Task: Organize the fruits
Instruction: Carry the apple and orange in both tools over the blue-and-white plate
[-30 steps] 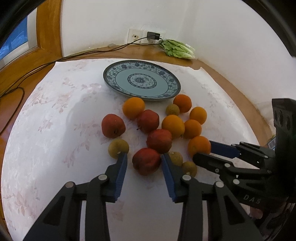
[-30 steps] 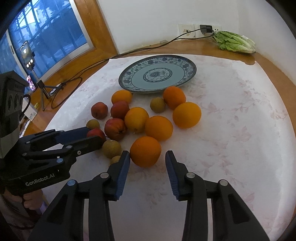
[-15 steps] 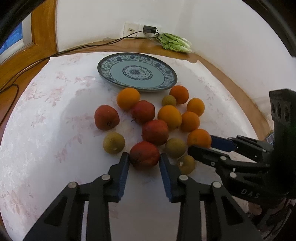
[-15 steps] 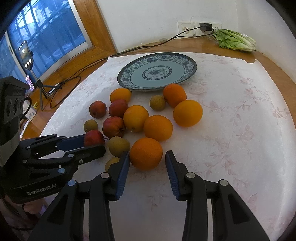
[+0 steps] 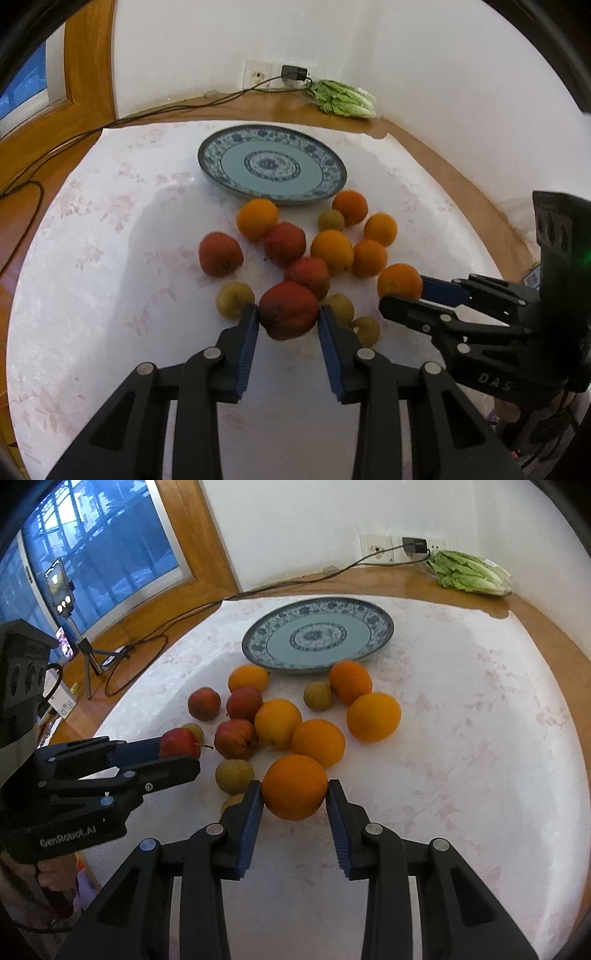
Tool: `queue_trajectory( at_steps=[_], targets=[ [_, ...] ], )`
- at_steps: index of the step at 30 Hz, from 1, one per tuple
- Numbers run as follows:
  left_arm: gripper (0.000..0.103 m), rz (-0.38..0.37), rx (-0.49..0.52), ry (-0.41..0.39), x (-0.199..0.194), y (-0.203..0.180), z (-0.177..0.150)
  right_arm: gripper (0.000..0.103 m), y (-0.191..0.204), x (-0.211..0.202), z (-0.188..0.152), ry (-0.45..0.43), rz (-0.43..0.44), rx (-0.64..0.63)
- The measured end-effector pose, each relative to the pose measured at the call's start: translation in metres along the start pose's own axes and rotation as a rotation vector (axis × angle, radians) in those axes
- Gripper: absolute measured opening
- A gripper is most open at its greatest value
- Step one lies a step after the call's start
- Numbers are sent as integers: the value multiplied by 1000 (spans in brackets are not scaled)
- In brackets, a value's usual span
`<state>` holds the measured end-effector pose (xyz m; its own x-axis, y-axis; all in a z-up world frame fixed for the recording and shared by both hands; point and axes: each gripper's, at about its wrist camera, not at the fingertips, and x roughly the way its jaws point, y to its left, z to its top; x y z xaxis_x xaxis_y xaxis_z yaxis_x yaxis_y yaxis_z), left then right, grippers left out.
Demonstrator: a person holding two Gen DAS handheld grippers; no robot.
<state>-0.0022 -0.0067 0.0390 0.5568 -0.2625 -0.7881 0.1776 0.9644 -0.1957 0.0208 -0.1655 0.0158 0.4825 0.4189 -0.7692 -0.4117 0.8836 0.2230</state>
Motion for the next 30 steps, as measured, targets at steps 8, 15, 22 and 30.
queue_trajectory(
  at_steps=[8, 15, 22, 30],
  targets=[
    [34, 13, 3, -14, -8, 7, 26, 36, -5, -14, 17, -24, 19, 7],
    [34, 22, 14, -31, -10, 11, 55, 36, -10, -24, 45, -48, 17, -7],
    [35, 44, 35, -78, -6, 11, 91, 36, -15, -23, 78, -77, -1, -27],
    [34, 45, 5, -72, 27, 20, 122, 36, -31, 3, 105, -71, -11, 19]
  ],
)
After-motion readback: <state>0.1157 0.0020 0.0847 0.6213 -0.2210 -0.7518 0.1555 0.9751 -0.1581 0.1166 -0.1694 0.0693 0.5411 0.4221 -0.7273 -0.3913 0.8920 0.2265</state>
